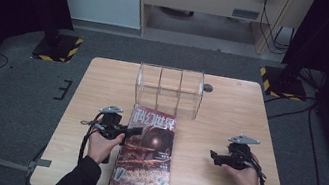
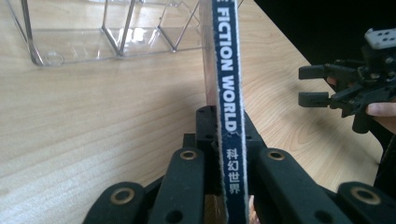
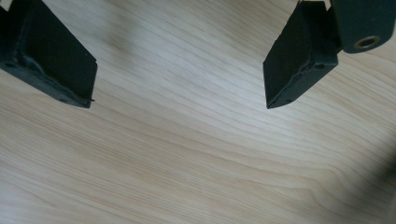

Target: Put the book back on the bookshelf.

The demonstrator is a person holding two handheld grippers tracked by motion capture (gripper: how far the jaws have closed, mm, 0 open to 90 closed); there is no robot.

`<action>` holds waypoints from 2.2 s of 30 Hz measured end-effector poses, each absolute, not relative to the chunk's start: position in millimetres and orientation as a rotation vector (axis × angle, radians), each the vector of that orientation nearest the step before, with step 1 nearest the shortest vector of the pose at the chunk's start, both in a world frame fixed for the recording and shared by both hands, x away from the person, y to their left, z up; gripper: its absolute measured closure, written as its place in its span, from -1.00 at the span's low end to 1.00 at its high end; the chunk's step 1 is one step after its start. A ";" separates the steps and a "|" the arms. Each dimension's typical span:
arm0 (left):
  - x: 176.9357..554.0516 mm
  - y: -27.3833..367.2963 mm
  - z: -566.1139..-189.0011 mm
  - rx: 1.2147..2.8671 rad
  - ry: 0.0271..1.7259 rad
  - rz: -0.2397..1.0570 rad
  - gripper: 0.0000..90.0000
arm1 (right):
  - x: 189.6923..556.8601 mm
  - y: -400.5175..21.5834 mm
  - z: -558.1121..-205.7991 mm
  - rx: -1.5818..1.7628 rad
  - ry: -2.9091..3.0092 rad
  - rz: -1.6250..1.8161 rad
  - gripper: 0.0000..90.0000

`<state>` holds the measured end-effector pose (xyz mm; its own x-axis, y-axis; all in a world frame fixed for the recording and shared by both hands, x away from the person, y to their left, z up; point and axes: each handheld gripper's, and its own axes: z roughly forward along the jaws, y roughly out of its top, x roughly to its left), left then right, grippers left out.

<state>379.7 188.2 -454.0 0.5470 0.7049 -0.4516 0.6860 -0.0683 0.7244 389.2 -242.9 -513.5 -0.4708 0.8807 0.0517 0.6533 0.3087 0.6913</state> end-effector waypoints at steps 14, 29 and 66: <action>380.9 196.9 -396.8 1.679 1.096 0.185 0.86 | 387.4 -258.6 -527.0 1.384 2.290 0.849 -0.82; 383.2 210.4 -352.7 1.614 1.099 0.418 0.86 | 383.0 -257.4 -536.2 1.349 2.248 0.891 -0.94; 465.0 197.9 -358.3 1.473 1.173 0.666 0.86 | 382.6 -255.6 -539.6 1.344 2.216 0.917 -0.99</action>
